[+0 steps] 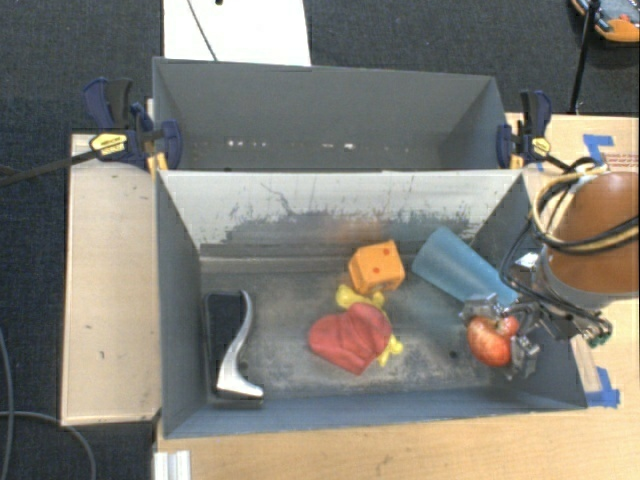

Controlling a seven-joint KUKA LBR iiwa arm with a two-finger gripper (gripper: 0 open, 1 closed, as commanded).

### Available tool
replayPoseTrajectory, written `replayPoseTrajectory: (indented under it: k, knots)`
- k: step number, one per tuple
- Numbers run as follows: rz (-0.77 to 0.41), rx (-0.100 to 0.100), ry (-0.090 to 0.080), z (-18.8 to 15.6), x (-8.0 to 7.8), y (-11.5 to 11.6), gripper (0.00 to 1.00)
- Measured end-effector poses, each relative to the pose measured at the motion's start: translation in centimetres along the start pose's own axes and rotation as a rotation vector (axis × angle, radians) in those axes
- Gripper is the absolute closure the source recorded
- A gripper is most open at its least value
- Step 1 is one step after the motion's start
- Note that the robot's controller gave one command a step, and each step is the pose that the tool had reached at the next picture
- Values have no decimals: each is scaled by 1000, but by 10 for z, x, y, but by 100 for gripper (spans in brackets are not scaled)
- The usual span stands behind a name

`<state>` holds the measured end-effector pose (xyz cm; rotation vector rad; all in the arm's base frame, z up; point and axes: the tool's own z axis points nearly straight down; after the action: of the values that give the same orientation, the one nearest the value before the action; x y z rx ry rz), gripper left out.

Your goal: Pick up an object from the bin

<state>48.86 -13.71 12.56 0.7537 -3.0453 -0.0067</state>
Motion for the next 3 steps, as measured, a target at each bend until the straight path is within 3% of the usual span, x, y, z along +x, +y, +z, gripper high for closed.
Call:
replayPoseTrajectory:
  k: [1,2,3]
  knots:
    - [-11,3,-3,-69,-12,-7,100]
    - [-51,13,-13,-43,-22,10,100]
    - [-70,-2,2,-66,-17,10,100]
